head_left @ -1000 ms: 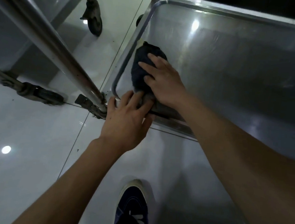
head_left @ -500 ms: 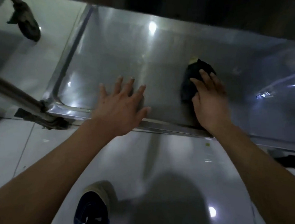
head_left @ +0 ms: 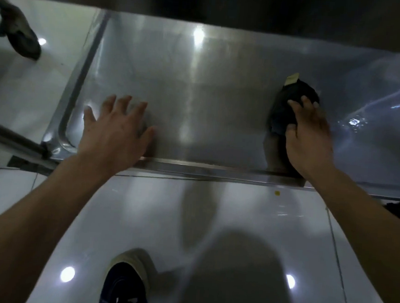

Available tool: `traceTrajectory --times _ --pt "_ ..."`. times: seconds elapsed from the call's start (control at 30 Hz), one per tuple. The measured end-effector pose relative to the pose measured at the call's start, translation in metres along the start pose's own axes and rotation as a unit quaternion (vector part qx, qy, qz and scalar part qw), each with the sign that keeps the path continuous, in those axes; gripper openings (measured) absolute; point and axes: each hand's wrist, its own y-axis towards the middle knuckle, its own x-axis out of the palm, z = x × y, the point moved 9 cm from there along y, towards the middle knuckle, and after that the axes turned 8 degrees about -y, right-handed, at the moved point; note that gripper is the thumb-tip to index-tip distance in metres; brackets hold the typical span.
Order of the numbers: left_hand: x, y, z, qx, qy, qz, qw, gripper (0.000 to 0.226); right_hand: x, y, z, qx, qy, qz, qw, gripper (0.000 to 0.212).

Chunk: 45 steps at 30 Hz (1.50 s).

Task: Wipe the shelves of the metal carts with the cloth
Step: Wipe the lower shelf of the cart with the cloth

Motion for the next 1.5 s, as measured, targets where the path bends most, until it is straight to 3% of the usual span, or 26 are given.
traceTrajectory --times 0.17,0.5,0.9,1.07,1.3,1.5 --pt "-0.012 -0.023 -0.040 -0.032 -0.001 0.008 0.999 0.054 0.008 0.017 -0.056 -0.033 0.043 0.003 0.998 0.048" --pt "-0.005 -0.033 -0.053 -0.010 -0.012 -0.027 1.000 0.062 0.043 0.051 -0.242 -0.150 0.088 -0.056 0.983 0.044" --pt "0.000 -0.043 -0.052 -0.013 -0.028 -0.012 0.999 0.050 0.068 0.034 -0.428 -0.363 0.010 -0.190 0.912 0.050" --pt "-0.005 -0.048 -0.051 -0.024 -0.027 -0.007 0.999 0.052 0.060 0.042 -0.396 -0.342 0.011 -0.162 0.926 0.051" --pt "-0.004 -0.048 -0.031 -0.041 -0.009 -0.034 0.999 0.042 0.038 0.078 -0.208 -0.207 0.030 -0.048 0.977 0.044" --pt "0.003 -0.047 0.088 0.109 -0.044 -0.032 0.993 0.045 0.029 0.050 -0.108 -0.169 0.007 -0.065 0.984 0.044"
